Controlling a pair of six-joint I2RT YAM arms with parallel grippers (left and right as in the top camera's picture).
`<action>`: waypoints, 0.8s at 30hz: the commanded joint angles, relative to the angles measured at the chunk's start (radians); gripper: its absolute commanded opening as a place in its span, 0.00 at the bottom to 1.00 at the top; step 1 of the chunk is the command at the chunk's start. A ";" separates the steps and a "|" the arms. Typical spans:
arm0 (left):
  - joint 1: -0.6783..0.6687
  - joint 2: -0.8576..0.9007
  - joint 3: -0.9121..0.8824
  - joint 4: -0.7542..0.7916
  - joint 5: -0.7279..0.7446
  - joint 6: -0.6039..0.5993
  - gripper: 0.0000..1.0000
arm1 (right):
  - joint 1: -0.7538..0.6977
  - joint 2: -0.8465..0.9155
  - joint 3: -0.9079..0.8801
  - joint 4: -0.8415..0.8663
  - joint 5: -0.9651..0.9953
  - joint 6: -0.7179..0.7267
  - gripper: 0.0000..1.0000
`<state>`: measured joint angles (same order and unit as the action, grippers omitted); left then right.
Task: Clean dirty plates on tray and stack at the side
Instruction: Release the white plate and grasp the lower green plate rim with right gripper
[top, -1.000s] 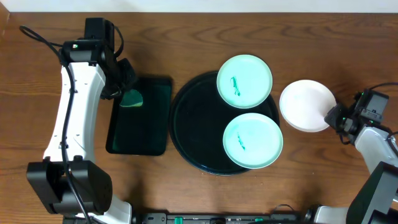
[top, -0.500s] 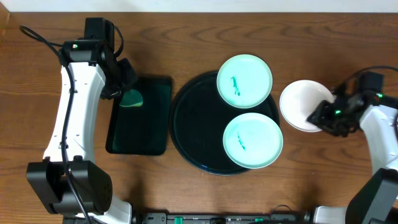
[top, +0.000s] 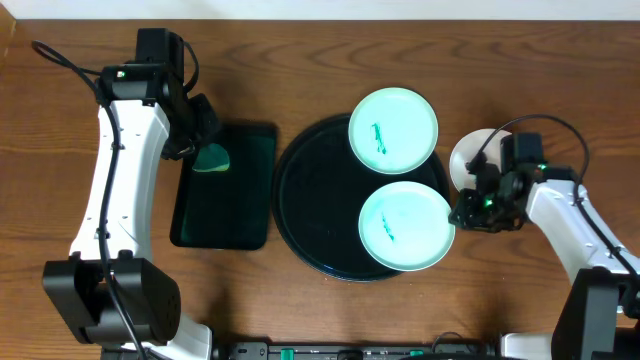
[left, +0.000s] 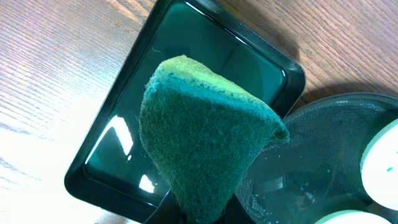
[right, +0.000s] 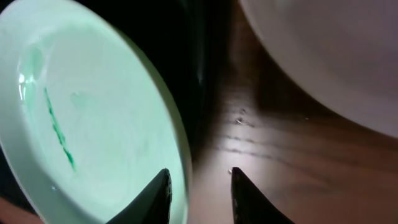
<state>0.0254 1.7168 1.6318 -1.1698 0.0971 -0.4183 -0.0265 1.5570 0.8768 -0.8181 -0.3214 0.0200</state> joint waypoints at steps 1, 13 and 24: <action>0.002 0.002 -0.005 0.000 -0.020 -0.002 0.08 | 0.037 0.003 -0.030 0.027 -0.005 -0.018 0.27; 0.002 0.002 -0.005 0.000 -0.020 -0.002 0.07 | 0.118 0.003 -0.033 0.044 -0.082 0.009 0.01; 0.002 0.002 -0.005 -0.003 -0.020 -0.002 0.07 | 0.379 0.003 -0.008 0.262 0.035 0.498 0.01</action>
<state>0.0254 1.7168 1.6318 -1.1706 0.0971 -0.4183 0.2779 1.5570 0.8497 -0.5930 -0.3622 0.2569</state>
